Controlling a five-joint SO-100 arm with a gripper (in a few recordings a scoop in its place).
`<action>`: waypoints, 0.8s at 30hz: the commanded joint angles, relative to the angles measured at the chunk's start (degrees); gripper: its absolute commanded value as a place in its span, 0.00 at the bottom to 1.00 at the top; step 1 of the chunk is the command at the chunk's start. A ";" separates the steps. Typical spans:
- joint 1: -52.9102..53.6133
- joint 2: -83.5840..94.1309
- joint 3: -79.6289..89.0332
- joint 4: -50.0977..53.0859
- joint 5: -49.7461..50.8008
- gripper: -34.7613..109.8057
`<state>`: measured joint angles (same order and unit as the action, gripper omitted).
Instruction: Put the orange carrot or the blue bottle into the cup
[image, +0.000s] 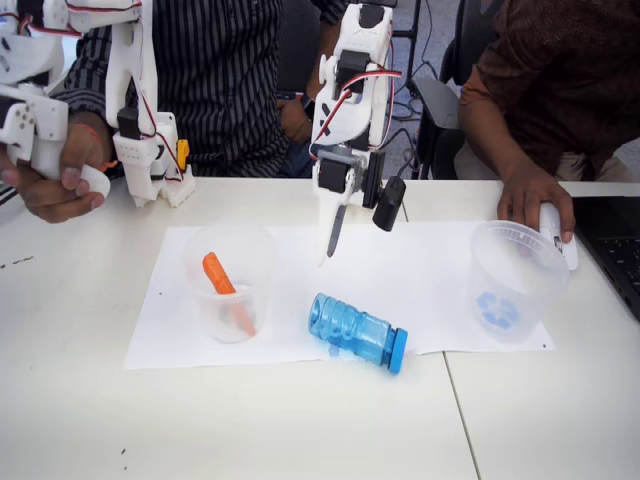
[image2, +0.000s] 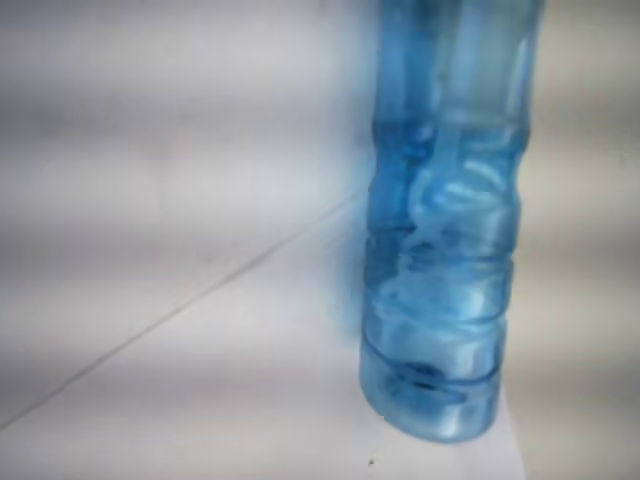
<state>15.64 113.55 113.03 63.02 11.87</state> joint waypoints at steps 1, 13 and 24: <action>0.44 -1.58 -9.67 2.99 4.04 0.44; -4.31 -11.07 -14.94 5.01 5.19 0.44; -4.83 -12.22 -15.21 4.13 5.36 0.51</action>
<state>10.20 99.58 103.54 67.68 16.26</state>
